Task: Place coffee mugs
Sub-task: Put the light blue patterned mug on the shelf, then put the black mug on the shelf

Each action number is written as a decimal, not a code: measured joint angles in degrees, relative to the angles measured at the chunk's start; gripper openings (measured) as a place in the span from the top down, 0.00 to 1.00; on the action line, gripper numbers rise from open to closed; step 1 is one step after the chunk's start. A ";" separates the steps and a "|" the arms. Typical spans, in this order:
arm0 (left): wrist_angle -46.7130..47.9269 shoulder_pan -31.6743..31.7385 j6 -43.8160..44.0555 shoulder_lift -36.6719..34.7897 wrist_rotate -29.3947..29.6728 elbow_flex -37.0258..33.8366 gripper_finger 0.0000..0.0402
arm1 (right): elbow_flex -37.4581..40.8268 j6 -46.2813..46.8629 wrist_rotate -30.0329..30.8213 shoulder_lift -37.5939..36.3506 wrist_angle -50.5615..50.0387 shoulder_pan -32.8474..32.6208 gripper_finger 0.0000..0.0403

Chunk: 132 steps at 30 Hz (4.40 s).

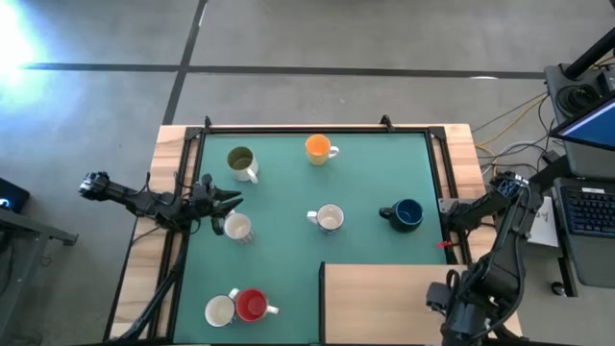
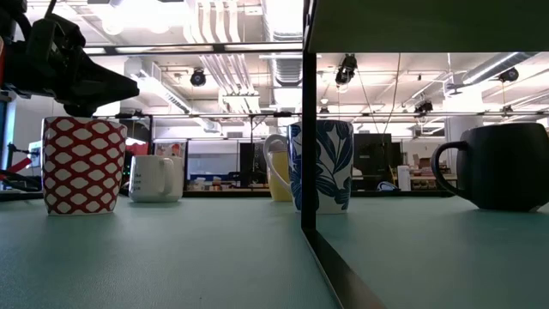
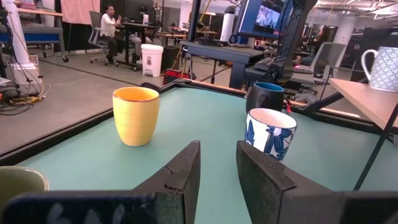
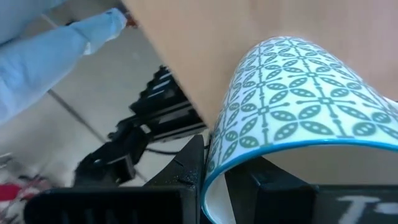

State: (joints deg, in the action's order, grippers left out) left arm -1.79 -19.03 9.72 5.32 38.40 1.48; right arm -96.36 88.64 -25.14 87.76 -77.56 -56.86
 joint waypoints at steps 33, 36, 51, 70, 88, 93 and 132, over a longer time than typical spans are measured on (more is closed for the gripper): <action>-0.25 0.00 0.00 0.02 -0.01 -0.01 0.78 | 0.11 0.44 -2.46 0.18 3.81 -2.12 0.91; -0.25 0.00 0.00 0.02 -0.01 0.01 0.78 | 0.11 0.10 -2.62 0.18 4.11 -2.14 0.91; -0.29 0.01 0.00 0.02 -0.01 0.00 0.78 | 0.25 -3.94 -1.24 0.58 4.60 -2.14 0.82; -0.30 0.01 0.00 0.02 -0.01 -0.01 0.78 | -4.08 0.54 -1.87 -0.89 2.87 -2.12 0.80; -0.32 0.02 0.00 0.02 -0.01 -0.01 0.78 | -18.46 2.96 13.10 -2.31 -12.24 -2.12 0.82; -0.32 0.02 0.00 0.03 0.01 -0.01 0.78 | -17.87 4.03 26.17 -5.78 -12.46 -2.12 0.82; -0.32 0.01 0.00 0.07 0.01 -0.01 0.78 | 21.99 -37.26 18.09 -11.10 -7.92 55.01 0.53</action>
State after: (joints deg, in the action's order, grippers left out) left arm -2.11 -19.02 9.72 5.39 38.41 1.48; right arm -74.36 51.39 -7.04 76.66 -85.47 -1.85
